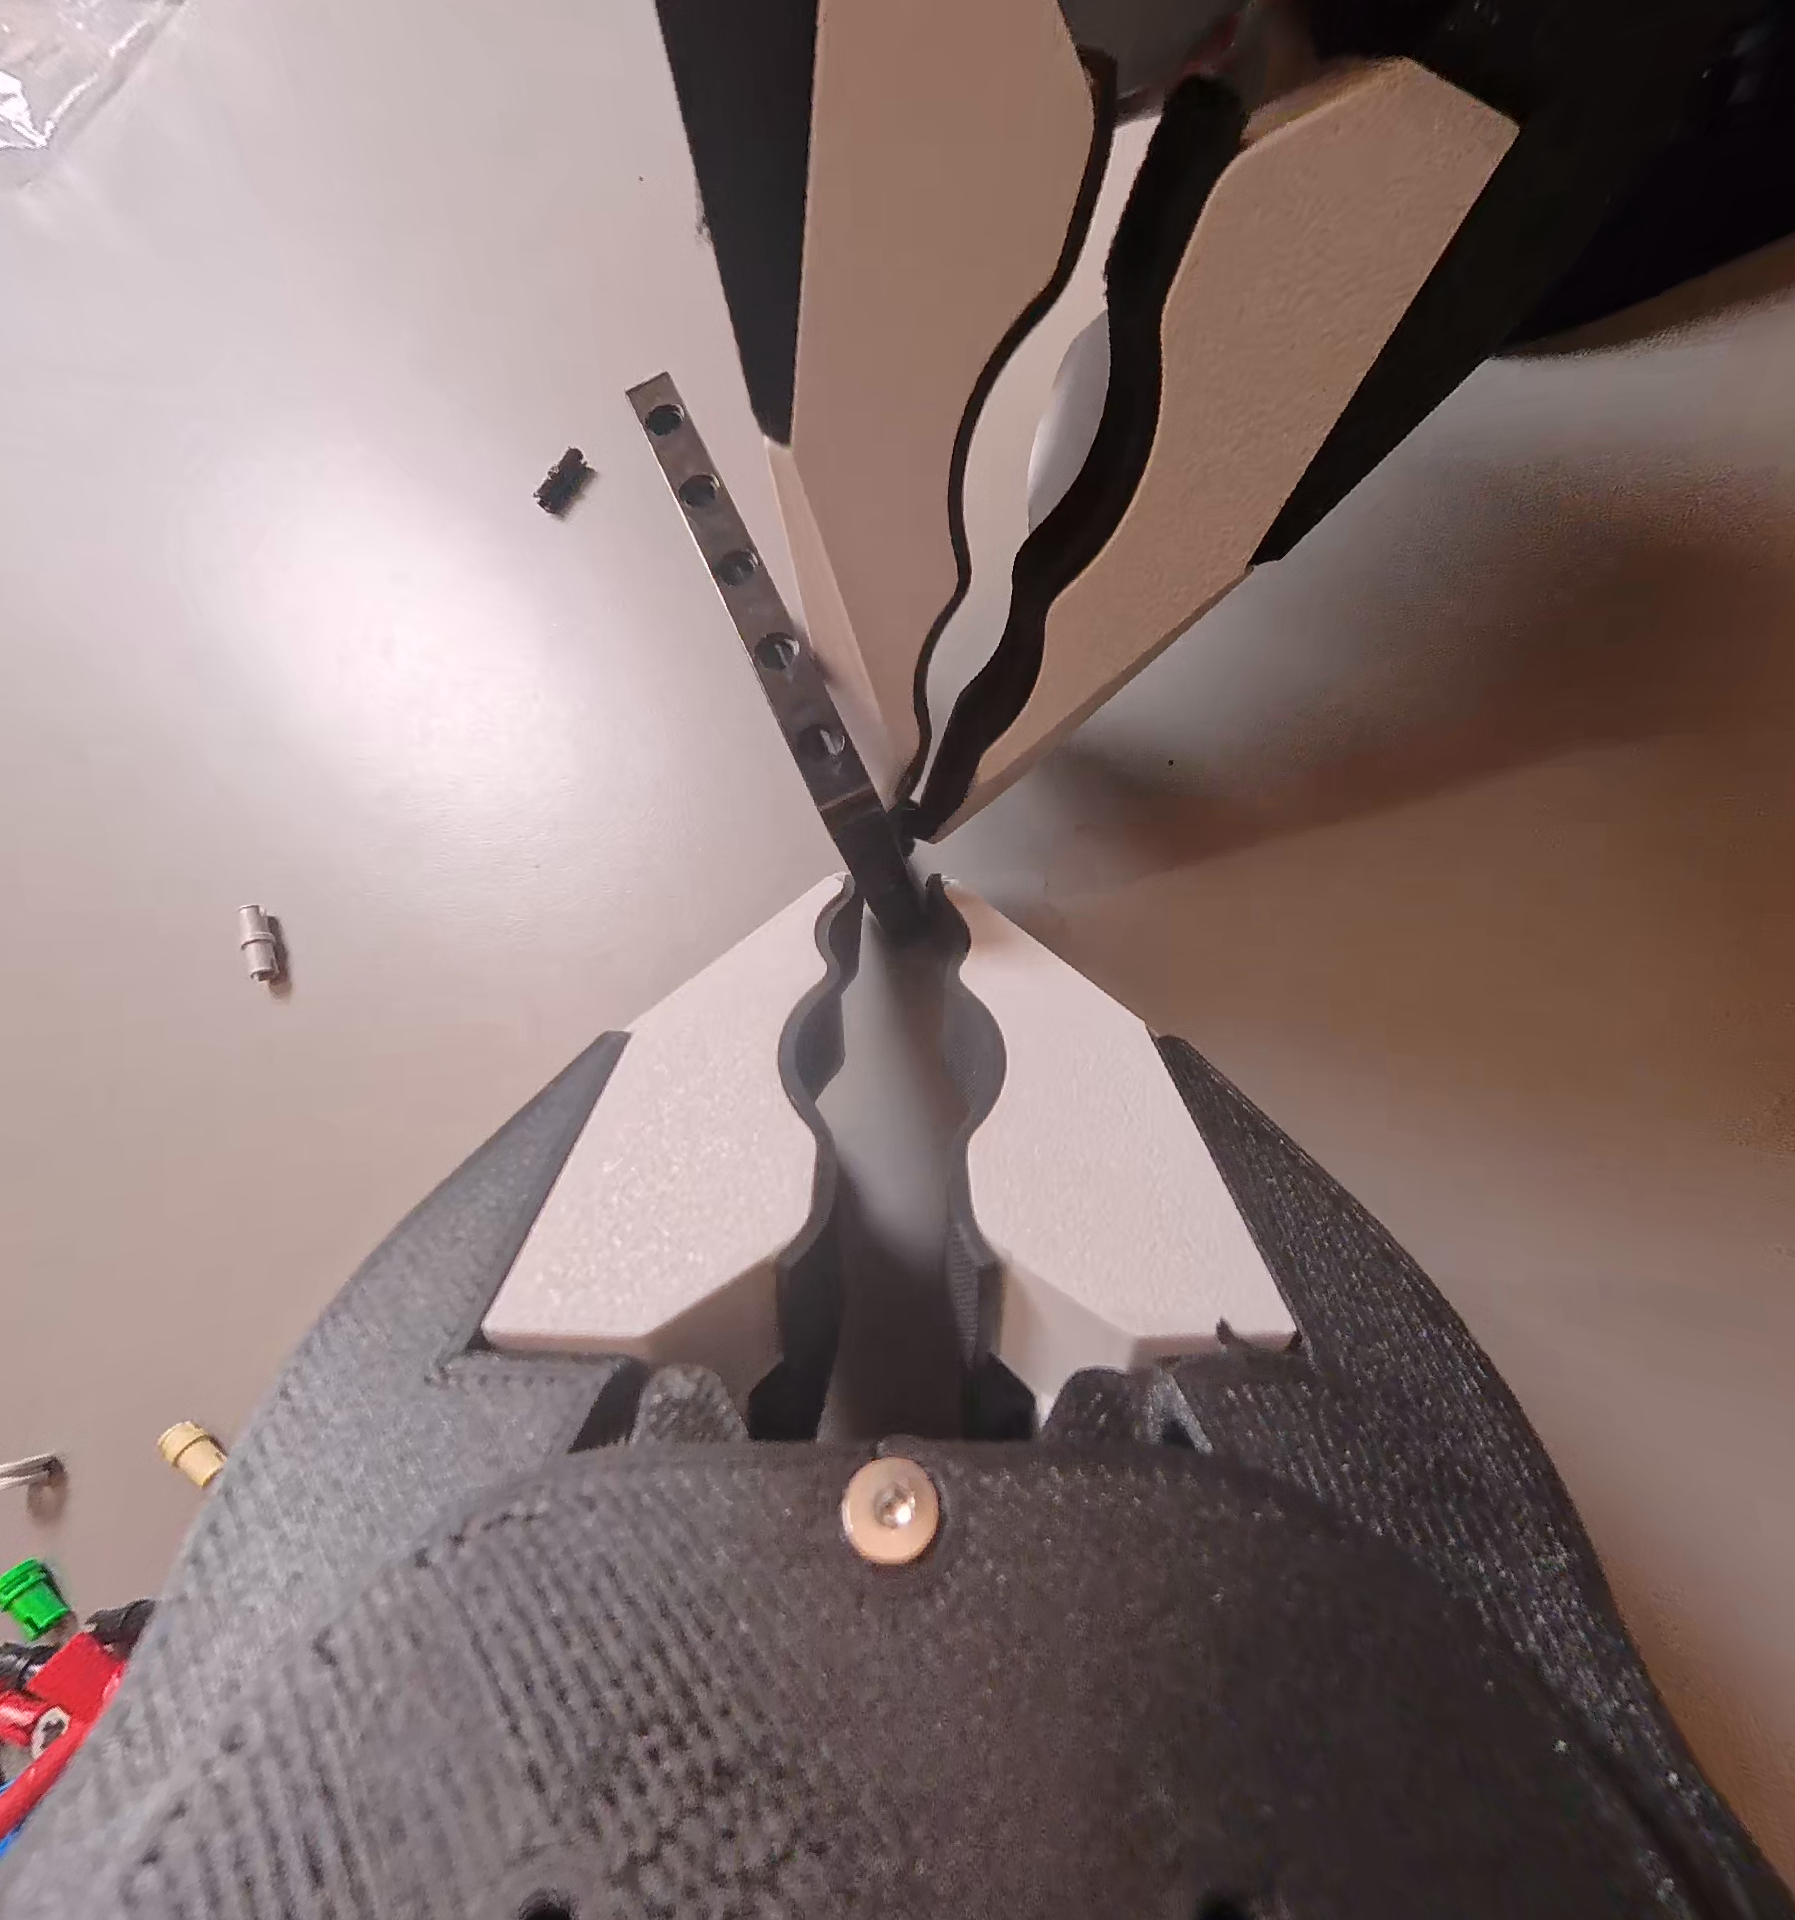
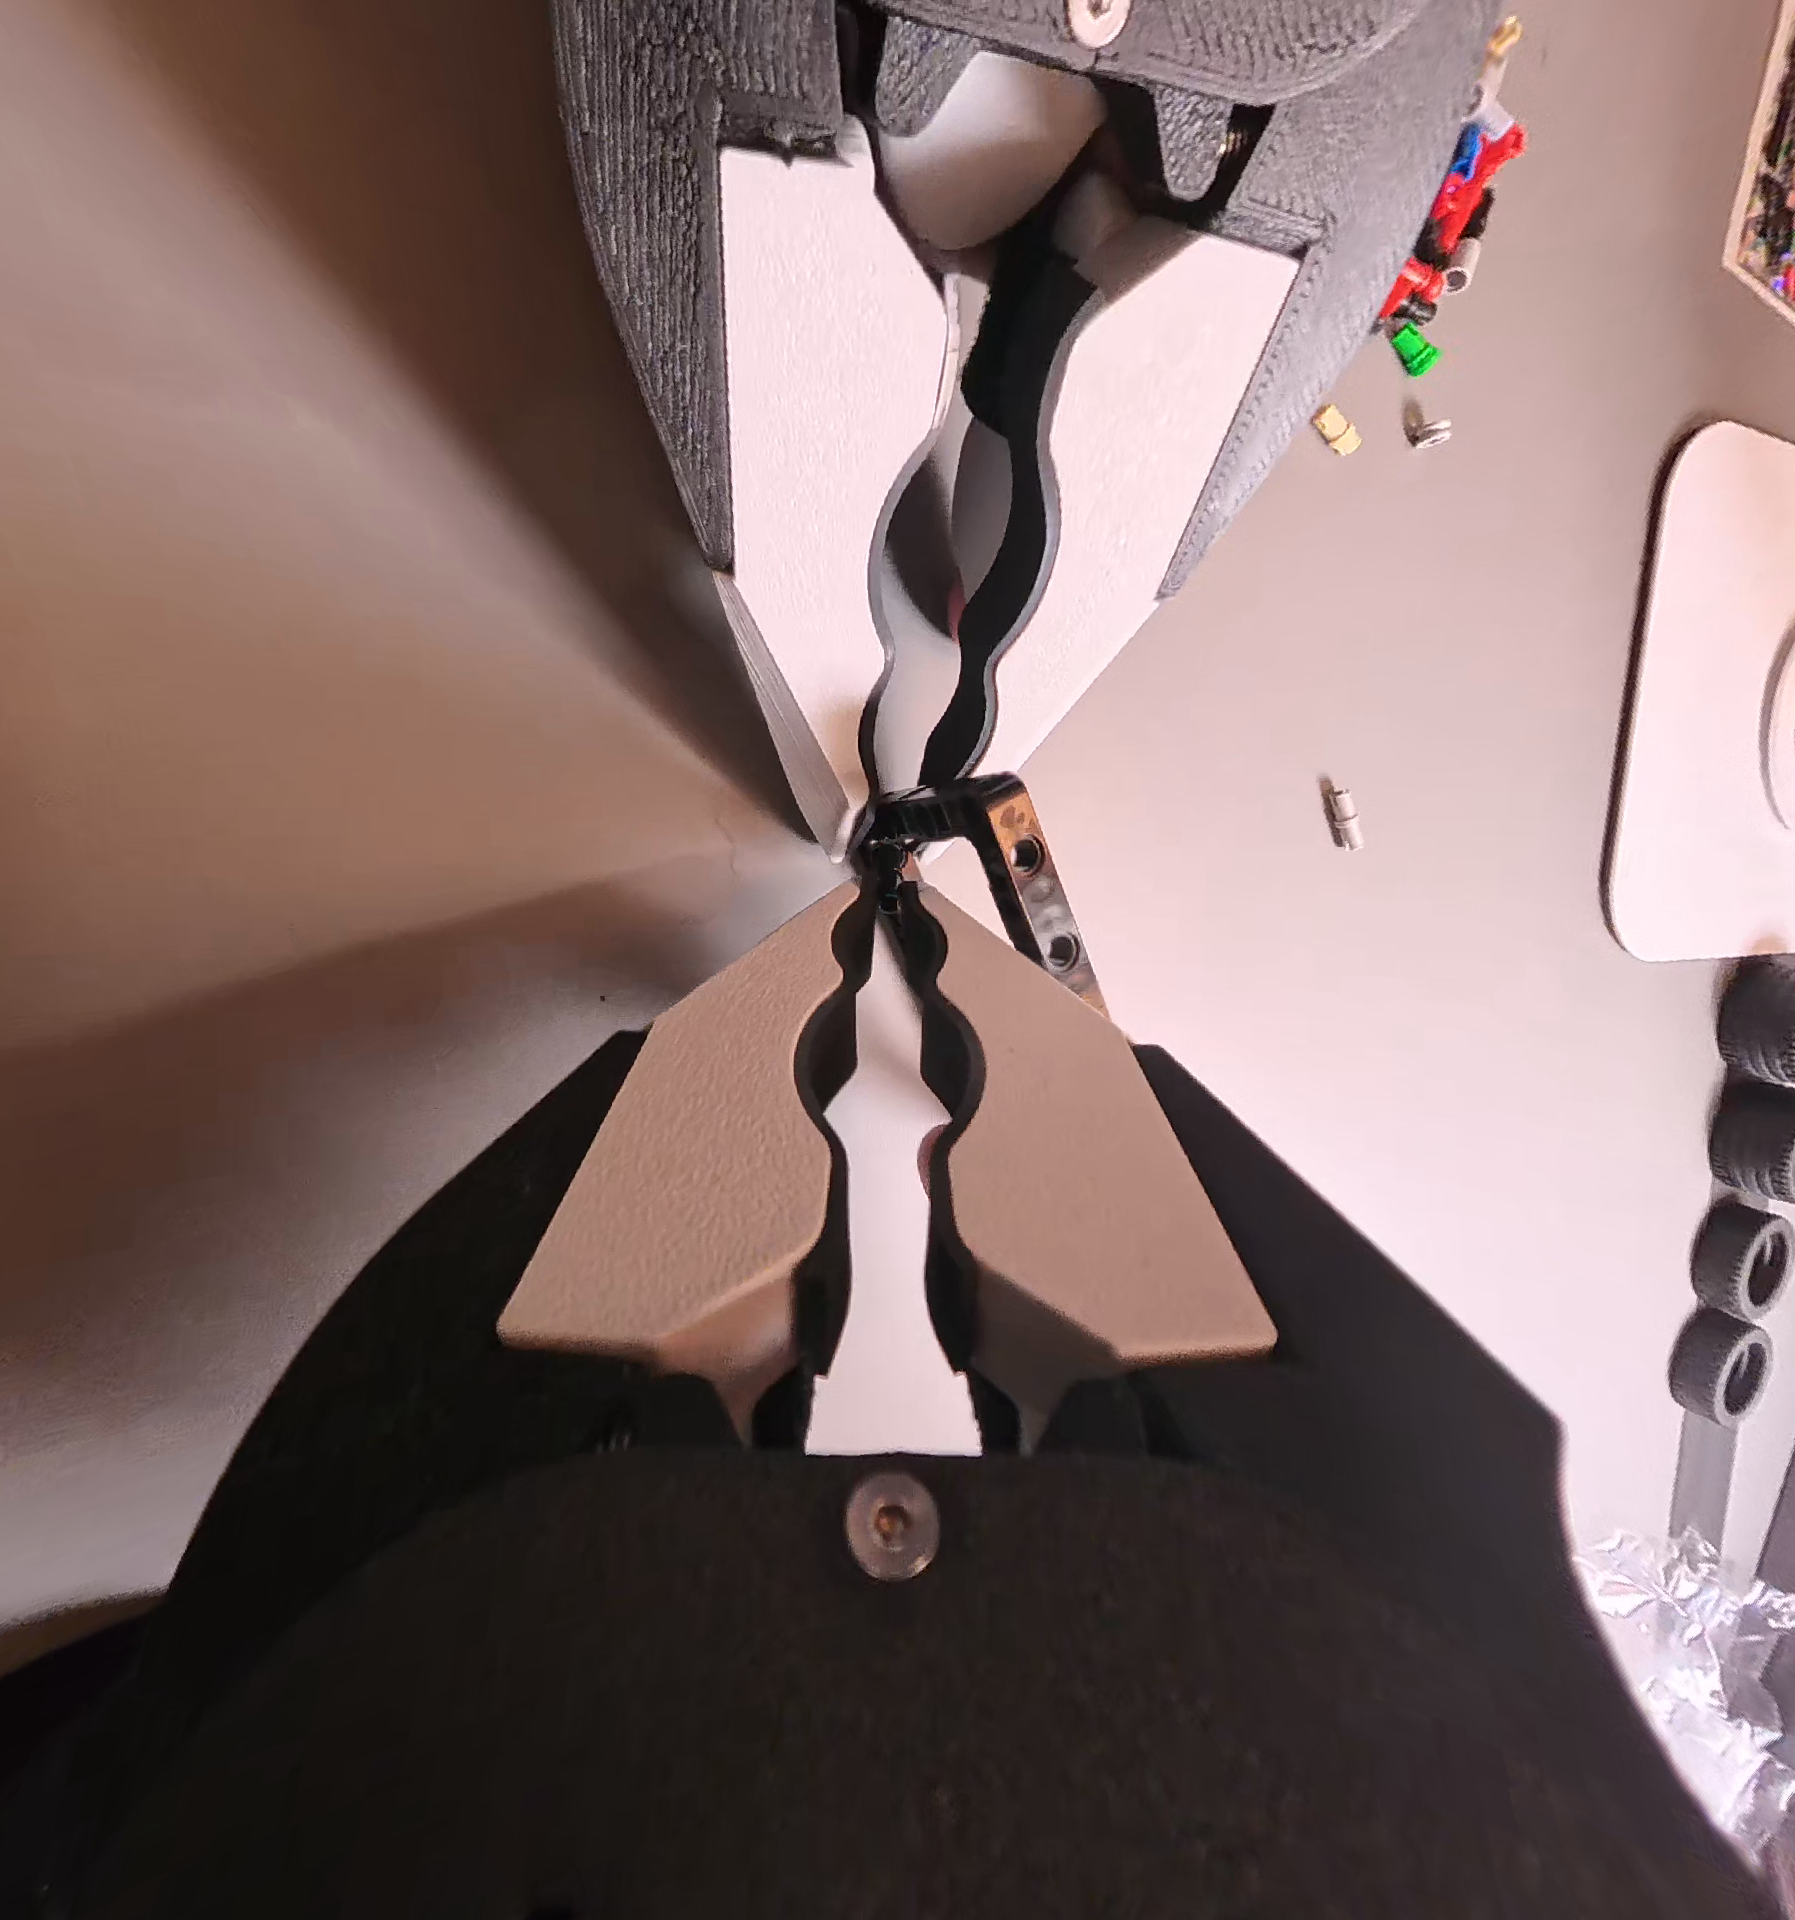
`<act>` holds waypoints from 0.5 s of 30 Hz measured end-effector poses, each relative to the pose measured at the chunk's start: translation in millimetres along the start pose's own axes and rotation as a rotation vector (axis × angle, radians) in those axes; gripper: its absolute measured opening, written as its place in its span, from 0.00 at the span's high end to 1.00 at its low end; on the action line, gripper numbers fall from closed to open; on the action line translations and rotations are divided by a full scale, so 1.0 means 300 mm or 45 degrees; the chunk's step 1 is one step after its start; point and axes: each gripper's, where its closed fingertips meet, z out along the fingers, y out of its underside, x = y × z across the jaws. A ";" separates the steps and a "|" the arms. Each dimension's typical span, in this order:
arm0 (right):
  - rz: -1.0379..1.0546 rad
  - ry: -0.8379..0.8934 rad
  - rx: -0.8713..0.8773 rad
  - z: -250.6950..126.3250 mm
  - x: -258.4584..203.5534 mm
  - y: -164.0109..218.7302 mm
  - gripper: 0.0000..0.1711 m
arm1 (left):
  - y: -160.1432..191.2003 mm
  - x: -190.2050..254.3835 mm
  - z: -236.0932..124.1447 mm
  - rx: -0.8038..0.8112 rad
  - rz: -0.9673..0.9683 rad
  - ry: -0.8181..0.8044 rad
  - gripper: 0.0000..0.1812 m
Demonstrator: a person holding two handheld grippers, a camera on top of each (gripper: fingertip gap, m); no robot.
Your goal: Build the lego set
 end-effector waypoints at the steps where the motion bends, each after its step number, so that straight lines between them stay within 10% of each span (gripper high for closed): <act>1: -0.011 -0.009 -0.015 0.000 0.000 0.000 0.99 | 0.000 0.000 0.000 0.000 0.001 -0.001 0.94; 15: 0.093 0.087 0.123 -0.021 0.028 0.009 0.99 | 0.006 -0.011 -0.005 -0.006 -0.013 -0.032 0.95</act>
